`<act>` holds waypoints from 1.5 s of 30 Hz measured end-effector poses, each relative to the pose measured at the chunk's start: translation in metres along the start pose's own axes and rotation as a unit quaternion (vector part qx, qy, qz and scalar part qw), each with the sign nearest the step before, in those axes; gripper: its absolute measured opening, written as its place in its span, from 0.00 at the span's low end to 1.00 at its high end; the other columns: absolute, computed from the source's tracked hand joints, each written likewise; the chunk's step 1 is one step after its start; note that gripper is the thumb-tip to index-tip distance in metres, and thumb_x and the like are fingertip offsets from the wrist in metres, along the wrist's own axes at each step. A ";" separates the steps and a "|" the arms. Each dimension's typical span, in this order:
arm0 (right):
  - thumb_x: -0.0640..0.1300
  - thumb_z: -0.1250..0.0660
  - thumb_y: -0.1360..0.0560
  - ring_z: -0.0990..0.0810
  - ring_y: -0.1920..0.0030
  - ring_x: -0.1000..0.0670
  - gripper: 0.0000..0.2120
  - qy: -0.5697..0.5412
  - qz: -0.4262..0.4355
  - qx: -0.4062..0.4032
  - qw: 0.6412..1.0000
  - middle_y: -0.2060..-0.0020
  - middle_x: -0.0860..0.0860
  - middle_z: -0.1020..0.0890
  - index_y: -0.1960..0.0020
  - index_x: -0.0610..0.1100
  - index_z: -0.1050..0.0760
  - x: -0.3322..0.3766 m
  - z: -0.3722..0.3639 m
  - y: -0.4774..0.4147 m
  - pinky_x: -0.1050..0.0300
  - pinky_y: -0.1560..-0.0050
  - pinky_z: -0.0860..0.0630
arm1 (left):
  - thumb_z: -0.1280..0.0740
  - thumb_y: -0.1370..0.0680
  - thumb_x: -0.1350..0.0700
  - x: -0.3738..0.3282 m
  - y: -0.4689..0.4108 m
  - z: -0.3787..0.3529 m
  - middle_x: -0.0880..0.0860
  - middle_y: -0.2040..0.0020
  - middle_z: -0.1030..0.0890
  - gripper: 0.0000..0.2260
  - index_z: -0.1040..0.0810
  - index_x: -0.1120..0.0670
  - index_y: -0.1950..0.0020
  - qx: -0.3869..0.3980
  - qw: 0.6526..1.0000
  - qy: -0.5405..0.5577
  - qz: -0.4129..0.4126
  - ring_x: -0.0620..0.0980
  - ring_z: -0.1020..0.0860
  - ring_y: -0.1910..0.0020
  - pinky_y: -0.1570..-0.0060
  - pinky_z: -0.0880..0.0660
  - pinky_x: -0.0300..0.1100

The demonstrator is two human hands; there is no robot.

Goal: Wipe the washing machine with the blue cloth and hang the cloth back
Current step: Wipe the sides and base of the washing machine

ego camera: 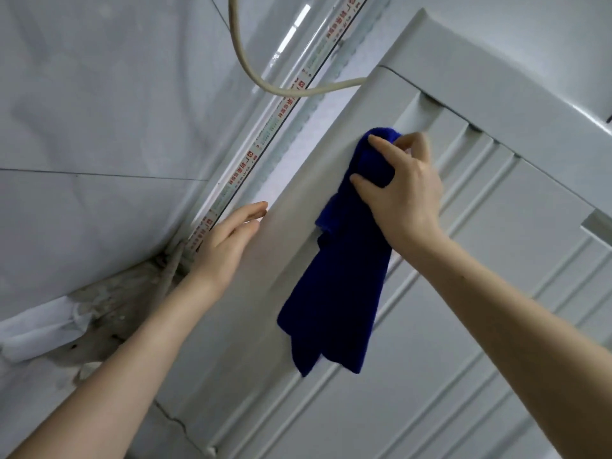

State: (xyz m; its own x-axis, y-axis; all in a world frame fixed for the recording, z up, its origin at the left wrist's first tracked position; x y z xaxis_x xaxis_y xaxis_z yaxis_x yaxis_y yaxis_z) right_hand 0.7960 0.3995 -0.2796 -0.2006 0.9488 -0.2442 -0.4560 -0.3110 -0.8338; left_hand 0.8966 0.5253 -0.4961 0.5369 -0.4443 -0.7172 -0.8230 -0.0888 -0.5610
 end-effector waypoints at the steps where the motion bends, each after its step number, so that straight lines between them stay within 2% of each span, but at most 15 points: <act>1: 0.48 0.27 0.28 0.32 0.54 0.56 0.24 -0.001 0.026 0.026 0.999 0.42 0.50 0.29 0.33 0.49 0.25 0.008 -0.011 0.012 0.64 0.53 0.37 | 0.41 0.17 0.61 0.004 0.000 0.000 0.47 0.36 0.21 0.15 0.23 0.49 0.34 0.000 1.000 0.002 0.008 0.41 0.25 0.34 0.29 0.34 0.41; 3: 0.47 0.27 0.27 0.30 0.54 0.55 0.25 0.013 0.082 0.095 0.992 0.41 0.51 0.30 0.31 0.50 0.26 0.024 -0.036 0.044 0.62 0.54 0.36 | 0.40 0.18 0.59 0.010 -0.002 0.000 0.45 0.35 0.22 0.14 0.24 0.49 0.33 0.006 1.000 -0.005 0.015 0.41 0.26 0.34 0.29 0.34 0.41; 5: 0.47 0.27 0.27 0.27 0.54 0.50 0.25 0.027 0.106 0.126 0.986 0.42 0.51 0.30 0.31 0.51 0.27 0.028 -0.046 0.055 0.59 0.56 0.35 | 0.35 0.23 0.54 0.012 -0.003 -0.004 0.40 0.36 0.23 0.17 0.24 0.41 0.36 0.021 0.999 -0.032 0.009 0.40 0.25 0.36 0.31 0.33 0.40; 8: 0.49 0.26 0.29 0.24 0.50 0.47 0.25 0.032 0.095 0.106 0.989 0.43 0.51 0.28 0.33 0.53 0.25 0.021 -0.033 0.024 0.58 0.53 0.34 | 0.32 0.29 0.50 0.015 -0.002 -0.004 0.34 0.36 0.26 0.22 0.28 0.26 0.41 0.033 0.995 -0.094 0.001 0.37 0.26 0.36 0.33 0.33 0.38; 11: 0.51 0.25 0.30 0.25 0.45 0.48 0.26 0.033 0.075 0.070 0.994 0.44 0.52 0.29 0.34 0.54 0.24 0.008 -0.011 -0.010 0.57 0.49 0.34 | 0.30 0.29 0.48 0.020 0.001 0.001 0.34 0.34 0.26 0.25 0.30 0.22 0.41 0.039 0.993 -0.110 -0.005 0.40 0.25 0.35 0.34 0.31 0.40; 14: 0.51 0.25 0.30 0.26 0.45 0.48 0.26 0.039 0.064 0.058 0.996 0.43 0.51 0.28 0.33 0.53 0.25 0.011 -0.010 -0.013 0.57 0.49 0.34 | 0.29 0.28 0.49 0.025 0.003 0.006 0.33 0.35 0.25 0.24 0.29 0.25 0.39 0.048 0.992 -0.114 -0.007 0.41 0.25 0.36 0.36 0.30 0.38; 19: 0.47 0.27 0.27 0.22 0.53 0.45 0.26 0.035 0.082 0.091 0.992 0.41 0.49 0.29 0.30 0.50 0.28 0.036 -0.053 0.058 0.58 0.56 0.34 | 0.32 0.23 0.66 0.037 -0.003 0.029 0.39 0.49 0.17 0.16 0.20 0.45 0.45 0.015 0.998 -0.048 0.044 0.35 0.19 0.50 0.48 0.26 0.31; 22: 0.45 0.27 0.28 0.22 0.61 0.45 0.26 0.030 0.065 0.098 0.993 0.42 0.48 0.27 0.31 0.47 0.27 0.051 -0.084 0.106 0.59 0.64 0.34 | 0.36 0.21 0.65 0.050 0.002 0.039 0.42 0.50 0.16 0.14 0.18 0.48 0.45 0.017 0.993 -0.036 0.107 0.38 0.18 0.52 0.56 0.24 0.28; 26: 0.42 0.28 0.27 0.22 0.59 0.47 0.28 0.005 0.082 0.159 0.984 0.41 0.49 0.27 0.29 0.48 0.29 0.074 -0.122 0.167 0.57 0.65 0.29 | 0.37 0.19 0.62 0.057 0.011 0.041 0.40 0.51 0.14 0.13 0.18 0.47 0.45 0.025 0.989 -0.022 0.147 0.36 0.18 0.51 0.58 0.24 0.27; 29: 0.43 0.25 0.29 0.23 0.63 0.48 0.26 -0.022 0.031 0.114 0.993 0.45 0.49 0.25 0.32 0.49 0.25 0.064 -0.113 0.166 0.60 0.66 0.36 | 0.29 0.23 0.61 0.046 0.011 0.039 0.40 0.49 0.16 0.13 0.19 0.46 0.42 0.029 0.991 -0.078 0.101 0.34 0.19 0.49 0.51 0.25 0.29; 34: 0.44 0.24 0.30 0.29 0.64 0.53 0.25 -0.044 -0.065 -0.036 0.996 0.46 0.48 0.25 0.34 0.48 0.24 0.007 -0.040 0.156 0.59 0.68 0.30 | 0.25 0.28 0.64 0.018 0.007 0.015 0.45 0.39 0.21 0.24 0.24 0.51 0.34 0.005 0.992 -0.126 0.005 0.39 0.21 0.44 0.47 0.28 0.25; 36: 0.44 0.23 0.30 0.32 0.59 0.60 0.25 -0.044 -0.119 -0.074 0.989 0.46 0.49 0.26 0.34 0.49 0.24 -0.029 -0.009 0.175 0.62 0.64 0.29 | 0.23 0.30 0.63 -0.007 0.007 -0.001 0.46 0.34 0.26 0.29 0.27 0.51 0.31 -0.017 0.969 -0.226 -0.094 0.44 0.26 0.37 0.37 0.32 0.27; 39: 0.42 0.22 0.31 0.33 0.58 0.62 0.27 -0.030 -0.208 -0.129 0.969 0.47 0.51 0.27 0.34 0.49 0.23 -0.075 0.025 0.232 0.78 0.59 0.33 | 0.24 0.31 0.61 -0.041 0.021 -0.042 0.54 0.31 0.27 0.30 0.26 0.56 0.30 -0.017 0.905 -0.348 -0.245 0.50 0.29 0.32 0.30 0.39 0.31; 42: 0.39 0.23 0.32 0.28 0.55 0.63 0.27 -0.058 -0.288 -0.175 0.940 0.47 0.52 0.29 0.34 0.48 0.23 -0.109 0.044 0.297 0.80 0.50 0.36 | 0.27 0.30 0.56 -0.054 0.042 -0.088 0.57 0.29 0.28 0.27 0.25 0.58 0.32 0.022 0.880 -0.353 -0.318 0.55 0.30 0.30 0.28 0.40 0.36; 45: 0.37 0.25 0.32 0.28 0.50 0.69 0.28 -0.073 -0.402 -0.227 0.884 0.49 0.56 0.30 0.34 0.51 0.24 -0.144 0.056 0.364 0.80 0.47 0.37 | 0.29 0.29 0.50 -0.046 0.070 -0.137 0.58 0.27 0.30 0.27 0.25 0.57 0.31 0.097 0.849 -0.367 -0.368 0.60 0.33 0.27 0.25 0.41 0.45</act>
State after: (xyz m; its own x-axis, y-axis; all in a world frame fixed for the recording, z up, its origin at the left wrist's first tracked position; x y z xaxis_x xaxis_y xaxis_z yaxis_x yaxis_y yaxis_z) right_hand 0.6106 0.1460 -0.5206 -0.0946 0.8253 0.5567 -0.1131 0.5466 -0.8297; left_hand 0.7888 0.4176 -0.4465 0.9221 0.3487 -0.1680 -0.2076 0.0794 -0.9750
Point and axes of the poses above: each hand's wrist, its own y-axis away from the middle knuckle, its own z-axis out of the back of the hand, x = y × z, the point moved 9 cm from there along -y, towards the middle knuckle
